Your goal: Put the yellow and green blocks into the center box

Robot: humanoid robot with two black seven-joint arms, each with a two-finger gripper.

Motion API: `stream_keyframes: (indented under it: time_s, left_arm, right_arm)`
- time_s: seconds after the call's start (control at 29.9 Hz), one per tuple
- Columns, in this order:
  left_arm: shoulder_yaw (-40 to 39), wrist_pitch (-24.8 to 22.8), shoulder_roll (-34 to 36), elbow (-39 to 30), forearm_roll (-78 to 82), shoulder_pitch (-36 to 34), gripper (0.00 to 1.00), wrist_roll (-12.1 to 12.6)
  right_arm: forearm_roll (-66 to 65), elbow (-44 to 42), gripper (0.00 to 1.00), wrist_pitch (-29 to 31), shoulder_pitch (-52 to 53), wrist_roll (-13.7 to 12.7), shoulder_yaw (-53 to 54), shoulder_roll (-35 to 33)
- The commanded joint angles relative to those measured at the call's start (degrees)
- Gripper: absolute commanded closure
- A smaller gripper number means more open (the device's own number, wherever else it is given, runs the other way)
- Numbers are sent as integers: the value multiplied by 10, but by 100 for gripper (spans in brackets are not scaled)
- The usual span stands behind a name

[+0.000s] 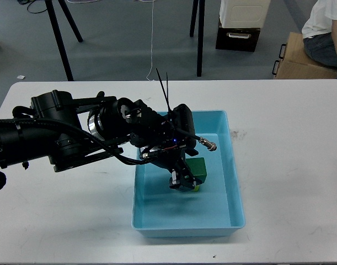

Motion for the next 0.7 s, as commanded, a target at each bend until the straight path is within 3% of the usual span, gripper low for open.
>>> stream_keyframes:
  time_s: [0.0,0.1,0.27,0.4,0.67]
  left_arm:
    - [-5,0,4,-10,-7,-6,0,0]
    - [-57,0,6,-10,-40,-8,0,0]
    - [-216,0,27,-10,-110,19,0,0]
    - [-333,0,56,-9,-148,84,0,0]
    - [-624,0,50,-26,-151,260,1,0]
  right_arm:
    - [2,4,2,0,18,0,-2,2]
    - [3,7,1,4,37,0,-5,3]
    - [4,12,1,10,82,-6,-28,30]
    - [32,13,1,19,123,-8,-69,45]
    - [249,9,1,70,234,-8,-158,45]
